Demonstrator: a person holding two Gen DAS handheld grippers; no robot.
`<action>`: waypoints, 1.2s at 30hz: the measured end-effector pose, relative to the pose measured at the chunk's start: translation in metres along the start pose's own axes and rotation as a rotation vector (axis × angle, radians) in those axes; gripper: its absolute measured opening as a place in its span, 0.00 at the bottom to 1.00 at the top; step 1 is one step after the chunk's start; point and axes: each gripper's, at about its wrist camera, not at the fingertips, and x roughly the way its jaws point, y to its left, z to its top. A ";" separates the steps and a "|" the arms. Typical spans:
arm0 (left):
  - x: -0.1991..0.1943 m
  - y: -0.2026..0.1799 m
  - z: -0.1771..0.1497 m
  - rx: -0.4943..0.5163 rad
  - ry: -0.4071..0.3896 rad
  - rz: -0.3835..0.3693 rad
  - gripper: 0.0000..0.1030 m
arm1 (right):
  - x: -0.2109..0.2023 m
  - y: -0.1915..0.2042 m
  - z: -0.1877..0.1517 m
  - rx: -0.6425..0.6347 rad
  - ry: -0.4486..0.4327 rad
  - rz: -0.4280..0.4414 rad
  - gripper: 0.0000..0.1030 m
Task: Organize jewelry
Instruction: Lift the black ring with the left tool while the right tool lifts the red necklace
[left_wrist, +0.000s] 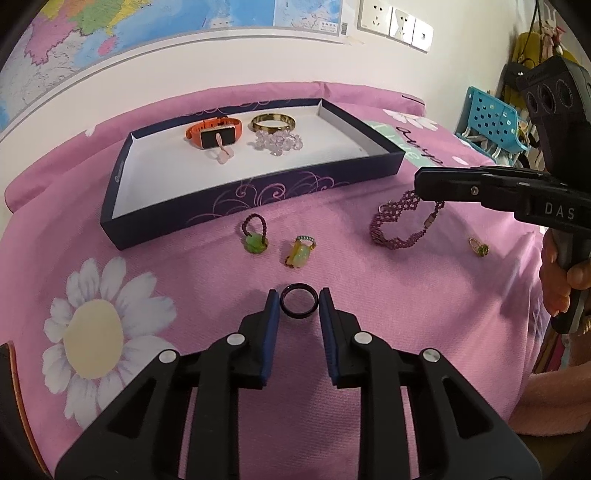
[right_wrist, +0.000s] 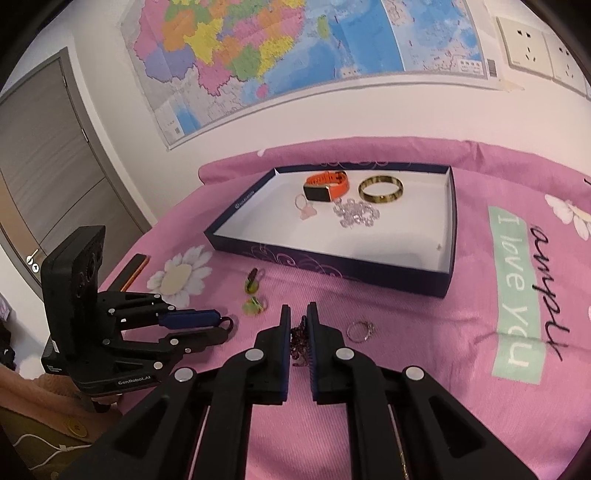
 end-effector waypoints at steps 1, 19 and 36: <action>-0.001 0.001 0.001 -0.003 -0.005 -0.001 0.22 | -0.001 0.000 0.001 -0.003 -0.002 -0.001 0.07; -0.013 0.009 0.017 -0.012 -0.060 0.004 0.22 | -0.007 0.001 0.024 -0.018 -0.048 0.006 0.07; -0.013 0.019 0.039 -0.015 -0.090 0.012 0.22 | -0.002 -0.001 0.048 -0.031 -0.074 0.014 0.07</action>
